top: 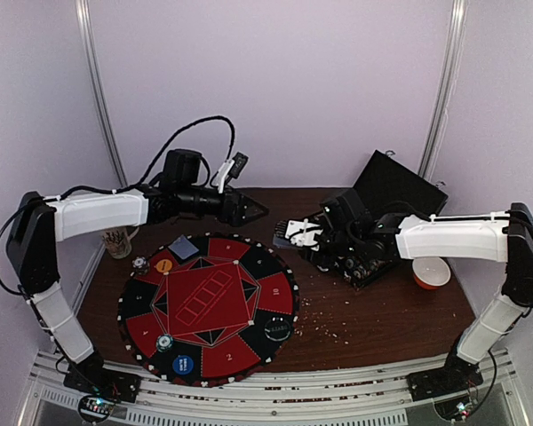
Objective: Distribute texas hold em gaming equipment
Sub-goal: Pick up the poker card from the face-down deck piles.
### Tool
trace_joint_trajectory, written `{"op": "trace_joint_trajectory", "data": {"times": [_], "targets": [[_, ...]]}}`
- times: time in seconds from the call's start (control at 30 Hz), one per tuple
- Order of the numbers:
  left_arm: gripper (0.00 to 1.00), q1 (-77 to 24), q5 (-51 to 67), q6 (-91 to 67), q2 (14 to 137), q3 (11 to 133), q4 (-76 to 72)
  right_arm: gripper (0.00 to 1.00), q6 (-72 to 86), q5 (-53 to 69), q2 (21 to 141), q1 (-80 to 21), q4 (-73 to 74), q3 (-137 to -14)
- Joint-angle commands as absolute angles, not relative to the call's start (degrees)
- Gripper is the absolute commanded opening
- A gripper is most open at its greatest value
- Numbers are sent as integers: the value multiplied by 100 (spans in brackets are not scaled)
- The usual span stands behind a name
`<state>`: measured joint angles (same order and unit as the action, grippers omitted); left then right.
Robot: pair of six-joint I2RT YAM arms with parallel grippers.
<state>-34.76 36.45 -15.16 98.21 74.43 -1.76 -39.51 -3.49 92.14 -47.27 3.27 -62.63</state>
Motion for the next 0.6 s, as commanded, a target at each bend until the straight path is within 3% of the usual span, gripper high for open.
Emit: {"op": "trace_joint_trajectory", "data": {"times": [0.0, 0.57], "targets": [[92, -3391, 4099, -2138, 10012, 7380, -668, 46, -3964, -231, 9034, -4797, 89, -6489], [95, -3665, 4130, -2337, 10640, 7677, -607, 46, -3999, -288, 9289, -4878, 25, -6688]]}}
